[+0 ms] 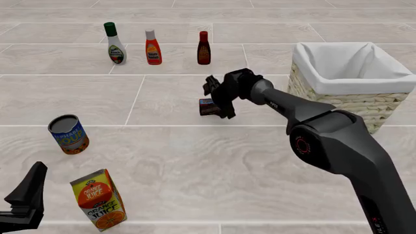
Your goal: Pick the chocolate pudding and place it in the basket.
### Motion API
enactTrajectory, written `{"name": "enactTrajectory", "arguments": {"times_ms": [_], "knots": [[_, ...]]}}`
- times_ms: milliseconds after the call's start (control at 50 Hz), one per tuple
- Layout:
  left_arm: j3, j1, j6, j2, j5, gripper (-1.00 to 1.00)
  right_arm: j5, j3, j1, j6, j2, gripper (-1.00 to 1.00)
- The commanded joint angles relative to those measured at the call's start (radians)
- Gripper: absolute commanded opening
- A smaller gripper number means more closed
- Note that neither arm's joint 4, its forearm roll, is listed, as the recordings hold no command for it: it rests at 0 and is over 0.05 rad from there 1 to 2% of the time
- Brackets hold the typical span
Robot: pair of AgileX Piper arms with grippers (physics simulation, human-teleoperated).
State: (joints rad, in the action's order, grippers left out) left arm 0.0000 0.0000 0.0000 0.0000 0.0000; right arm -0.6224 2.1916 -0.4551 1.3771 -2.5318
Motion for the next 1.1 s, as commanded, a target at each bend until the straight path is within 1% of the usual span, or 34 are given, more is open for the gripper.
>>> {"name": "enactTrajectory", "arguments": {"times_ms": [20,240,260,300,340,360,380,420,460,480,540,660,680,720,740,820,860,880,1000,1100], "knots": [[0.000,0.000,0.000,0.000,0.000,1.00,0.008,-0.009,0.005,0.011,-0.007,1.00],[0.000,0.000,0.000,0.000,0.000,1.00,0.009,-0.017,0.017,0.012,-0.009,1.00],[0.000,0.000,0.000,0.000,0.000,1.00,0.004,-0.015,0.021,0.006,-0.008,-1.00],[0.000,0.000,0.000,0.000,0.000,1.00,-0.012,0.000,0.027,-0.011,-0.013,-1.00],[0.000,0.000,0.000,0.000,0.000,1.00,-0.013,0.004,0.024,-0.012,-0.015,-1.00],[0.000,0.000,0.000,0.000,0.000,1.00,-0.029,0.018,0.030,-0.027,-0.019,-1.00],[0.000,0.000,0.000,0.000,0.000,1.00,-0.027,0.020,0.027,-0.026,-0.022,-1.00],[0.000,0.000,0.000,0.000,0.000,1.00,-0.039,0.044,0.025,-0.044,-0.028,-1.00],[0.000,0.000,0.000,0.000,0.000,1.00,-0.038,0.040,0.024,-0.042,-0.027,-1.00],[0.000,0.000,0.000,0.000,0.000,1.00,-0.052,0.059,0.026,-0.062,-0.032,-1.00],[0.000,0.000,0.000,0.000,0.000,1.00,-0.052,0.064,0.023,-0.063,-0.034,-1.00],[0.000,0.000,0.000,0.000,0.000,1.00,-0.065,0.089,0.038,-0.107,-0.031,-1.00],[0.000,0.000,0.000,0.000,0.000,1.00,-0.065,0.089,0.038,-0.107,-0.031,-1.00],[0.000,0.000,0.000,0.000,0.000,1.00,-0.073,0.114,0.050,-0.140,-0.032,-1.00],[0.000,0.000,0.000,0.000,0.000,1.00,-0.069,0.110,0.051,-0.141,-0.028,-1.00],[0.000,0.000,0.000,0.000,0.000,1.00,-0.059,0.122,0.065,-0.187,-0.014,-1.00],[0.000,0.000,0.000,0.000,0.000,1.00,-0.054,0.117,0.065,-0.190,-0.010,-1.00],[0.000,0.000,0.000,0.000,0.000,1.00,-0.053,0.123,0.069,-0.205,-0.008,-1.00],[0.000,0.000,0.000,0.000,0.000,1.00,-0.036,0.099,0.074,-0.218,0.006,-1.00],[0.000,0.000,0.000,0.000,0.000,1.00,-0.014,0.097,0.084,-0.259,0.033,-1.00]]}}
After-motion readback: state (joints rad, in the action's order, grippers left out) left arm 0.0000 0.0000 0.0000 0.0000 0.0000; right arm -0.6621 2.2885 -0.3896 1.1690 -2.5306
